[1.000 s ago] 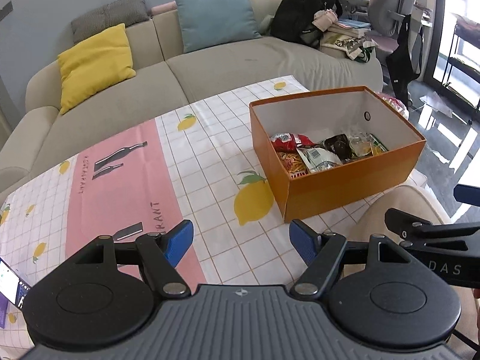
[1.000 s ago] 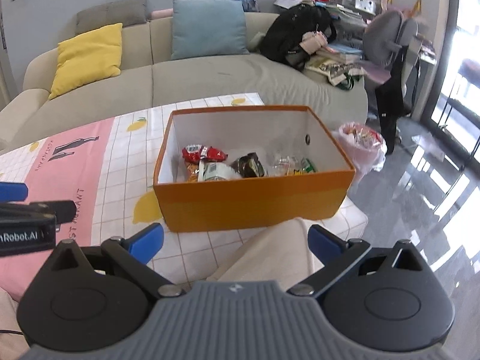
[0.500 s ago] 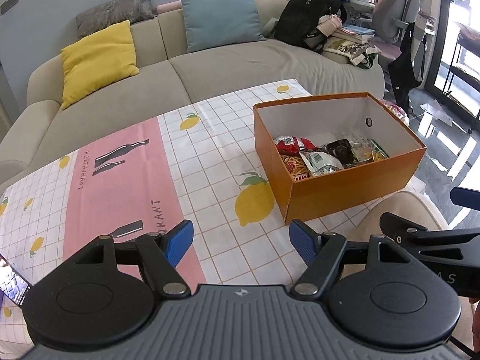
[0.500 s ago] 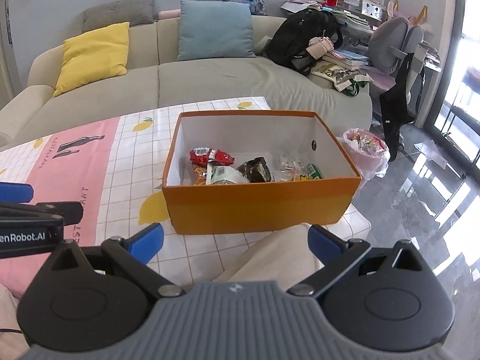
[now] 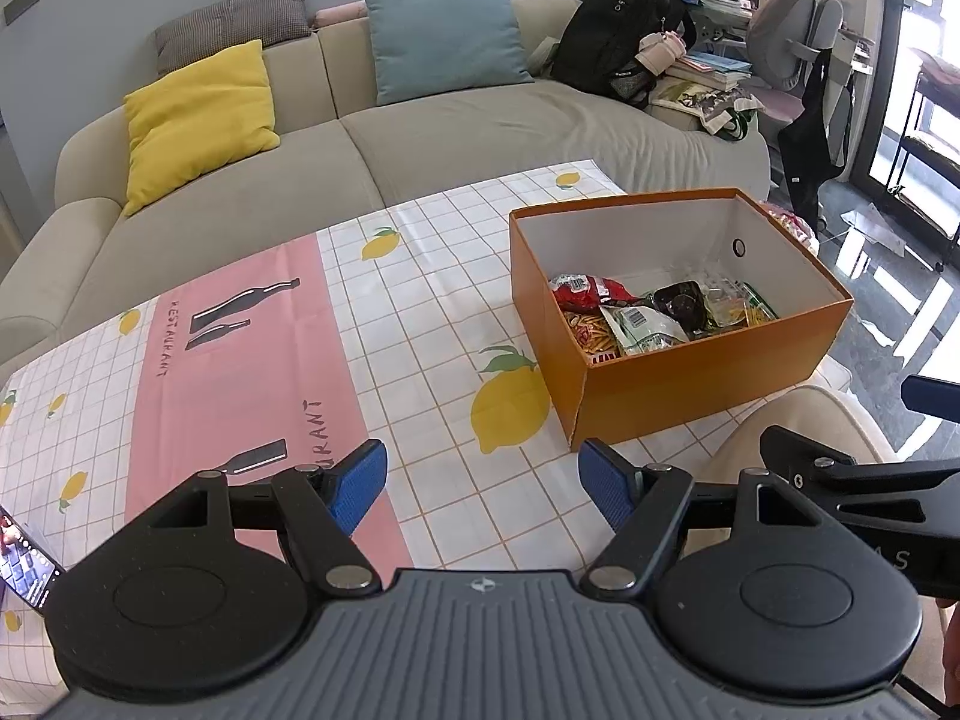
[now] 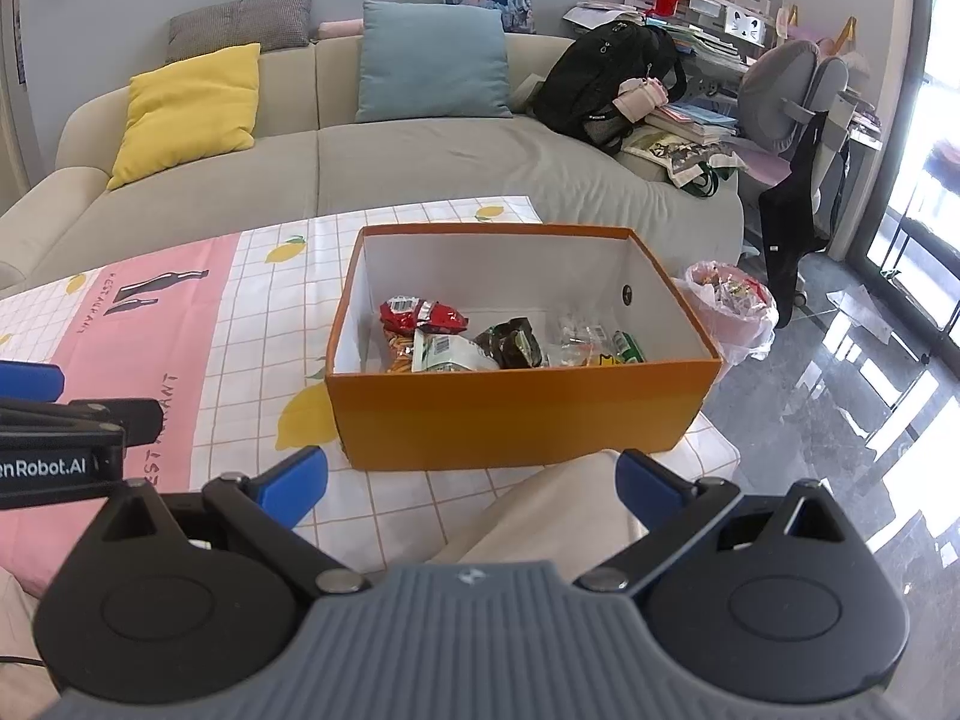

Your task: Organize snacks

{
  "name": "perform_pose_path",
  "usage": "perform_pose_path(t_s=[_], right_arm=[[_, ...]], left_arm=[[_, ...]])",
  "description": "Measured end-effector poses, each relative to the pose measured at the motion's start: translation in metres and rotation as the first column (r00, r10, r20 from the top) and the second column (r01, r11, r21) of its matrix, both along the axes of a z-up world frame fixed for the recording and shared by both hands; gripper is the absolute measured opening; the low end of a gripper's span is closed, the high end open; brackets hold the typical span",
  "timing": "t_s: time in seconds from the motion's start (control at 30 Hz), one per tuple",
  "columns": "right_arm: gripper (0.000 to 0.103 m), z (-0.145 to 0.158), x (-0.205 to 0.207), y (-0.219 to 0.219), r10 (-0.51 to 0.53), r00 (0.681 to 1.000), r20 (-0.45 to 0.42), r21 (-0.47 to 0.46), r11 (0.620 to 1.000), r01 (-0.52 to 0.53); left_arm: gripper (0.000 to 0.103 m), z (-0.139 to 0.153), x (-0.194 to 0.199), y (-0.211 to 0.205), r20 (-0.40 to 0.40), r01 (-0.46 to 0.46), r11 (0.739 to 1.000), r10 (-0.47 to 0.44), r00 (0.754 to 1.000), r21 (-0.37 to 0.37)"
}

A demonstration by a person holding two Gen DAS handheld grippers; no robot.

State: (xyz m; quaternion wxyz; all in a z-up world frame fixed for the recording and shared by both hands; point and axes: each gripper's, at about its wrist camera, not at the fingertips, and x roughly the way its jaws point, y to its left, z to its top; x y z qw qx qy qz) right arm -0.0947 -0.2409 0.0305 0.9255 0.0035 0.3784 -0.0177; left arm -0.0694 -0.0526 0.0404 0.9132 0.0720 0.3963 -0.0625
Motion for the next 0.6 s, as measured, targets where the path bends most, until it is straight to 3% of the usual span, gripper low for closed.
perform_pose_path(t_s=[0.6], right_arm=[[0.100,0.0007,-0.0006,0.0034,0.015,1.000,0.022,-0.006,1.000,-0.015]], left_arm=[[0.086,0.0012,-0.0020,-0.0009,0.001,-0.010,1.000,0.010,1.000,-0.006]])
